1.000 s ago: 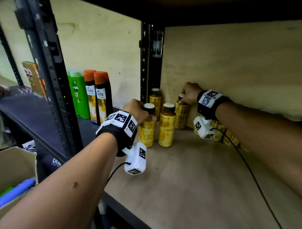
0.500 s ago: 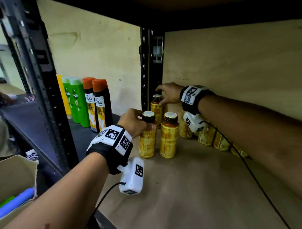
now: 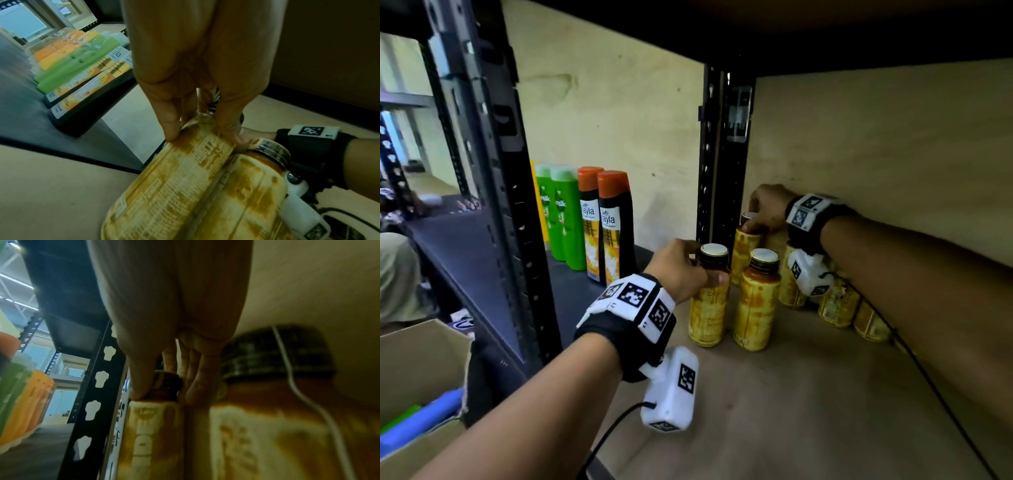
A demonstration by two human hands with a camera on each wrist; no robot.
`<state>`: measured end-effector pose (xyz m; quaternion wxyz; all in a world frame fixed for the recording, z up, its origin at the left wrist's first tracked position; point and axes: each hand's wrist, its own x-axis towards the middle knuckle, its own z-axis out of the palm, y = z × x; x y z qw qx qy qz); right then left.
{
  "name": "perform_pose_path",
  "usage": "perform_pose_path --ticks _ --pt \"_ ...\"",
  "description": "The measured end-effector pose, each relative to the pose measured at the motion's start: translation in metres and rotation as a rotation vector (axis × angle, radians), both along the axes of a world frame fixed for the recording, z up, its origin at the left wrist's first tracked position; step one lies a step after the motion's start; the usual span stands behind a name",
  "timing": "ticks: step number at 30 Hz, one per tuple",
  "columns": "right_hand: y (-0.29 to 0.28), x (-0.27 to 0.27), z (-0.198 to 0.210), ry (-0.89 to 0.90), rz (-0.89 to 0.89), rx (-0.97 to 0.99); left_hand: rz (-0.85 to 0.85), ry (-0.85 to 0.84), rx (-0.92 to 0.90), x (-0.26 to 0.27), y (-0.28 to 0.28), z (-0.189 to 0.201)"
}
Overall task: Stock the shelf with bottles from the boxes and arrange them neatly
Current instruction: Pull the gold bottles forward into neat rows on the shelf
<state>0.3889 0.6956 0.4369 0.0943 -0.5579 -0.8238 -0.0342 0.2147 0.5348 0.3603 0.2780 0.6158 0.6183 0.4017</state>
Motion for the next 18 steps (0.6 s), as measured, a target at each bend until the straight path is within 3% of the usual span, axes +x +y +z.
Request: perform_pose_path --ticks 7,11,15,18 --pt "-0.019 0.005 0.003 0.052 -0.007 -0.008 0.024 0.038 0.002 0.000 -0.006 0.003" --pt "-0.048 0.032 0.022 -0.112 0.049 -0.045 0.000 0.027 0.003 -0.001 -0.008 0.005" --pt "-0.061 0.057 0.011 -0.346 0.000 -0.141 0.007 0.021 0.011 0.002 -0.010 0.006" --pt "-0.063 0.063 0.002 -0.335 -0.005 -0.054 0.038 0.053 0.013 0.006 -0.017 0.008"
